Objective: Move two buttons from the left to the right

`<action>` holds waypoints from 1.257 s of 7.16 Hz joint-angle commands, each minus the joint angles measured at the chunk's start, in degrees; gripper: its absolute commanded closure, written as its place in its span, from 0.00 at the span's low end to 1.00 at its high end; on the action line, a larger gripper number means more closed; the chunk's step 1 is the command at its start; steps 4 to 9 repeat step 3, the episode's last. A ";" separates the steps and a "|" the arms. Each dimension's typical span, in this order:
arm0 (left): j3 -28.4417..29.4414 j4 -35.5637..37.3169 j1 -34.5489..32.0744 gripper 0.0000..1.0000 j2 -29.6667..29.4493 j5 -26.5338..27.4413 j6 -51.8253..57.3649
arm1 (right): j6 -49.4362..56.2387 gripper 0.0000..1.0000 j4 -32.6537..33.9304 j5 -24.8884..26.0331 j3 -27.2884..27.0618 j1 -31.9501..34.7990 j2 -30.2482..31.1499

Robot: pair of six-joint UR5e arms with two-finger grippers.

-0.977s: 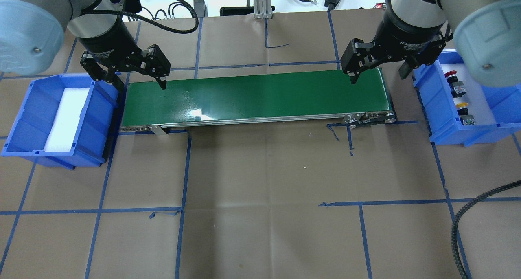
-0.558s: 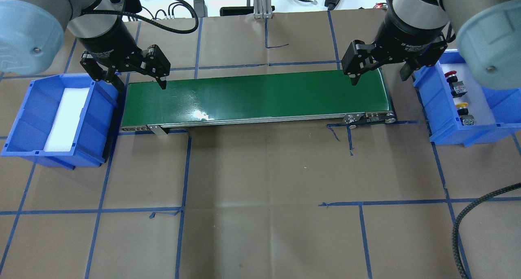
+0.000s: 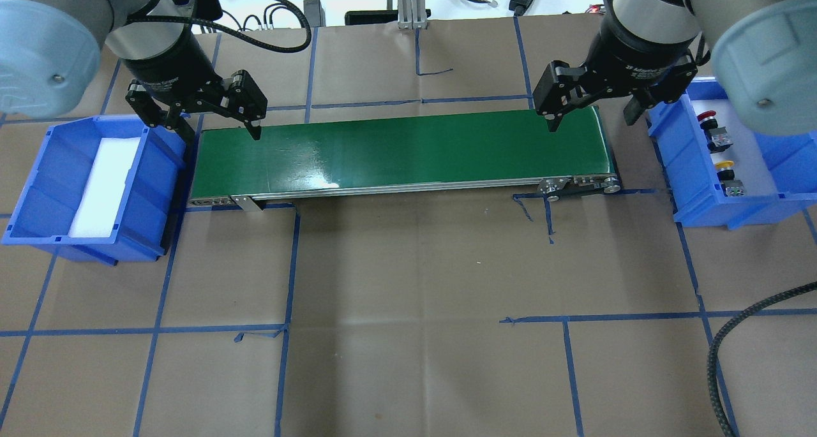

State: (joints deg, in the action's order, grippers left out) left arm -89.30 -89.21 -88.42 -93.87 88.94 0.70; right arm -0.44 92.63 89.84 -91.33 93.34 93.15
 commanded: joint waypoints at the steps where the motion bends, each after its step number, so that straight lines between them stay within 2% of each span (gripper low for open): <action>1: 0.00 0.00 0.00 0.00 0.09 0.00 -0.08 | -0.09 0.00 0.01 -0.02 -0.07 0.00 -0.07; 9: 0.00 0.00 0.00 0.00 0.09 0.00 0.00 | -0.35 0.00 0.01 -0.02 -0.42 0.09 -0.07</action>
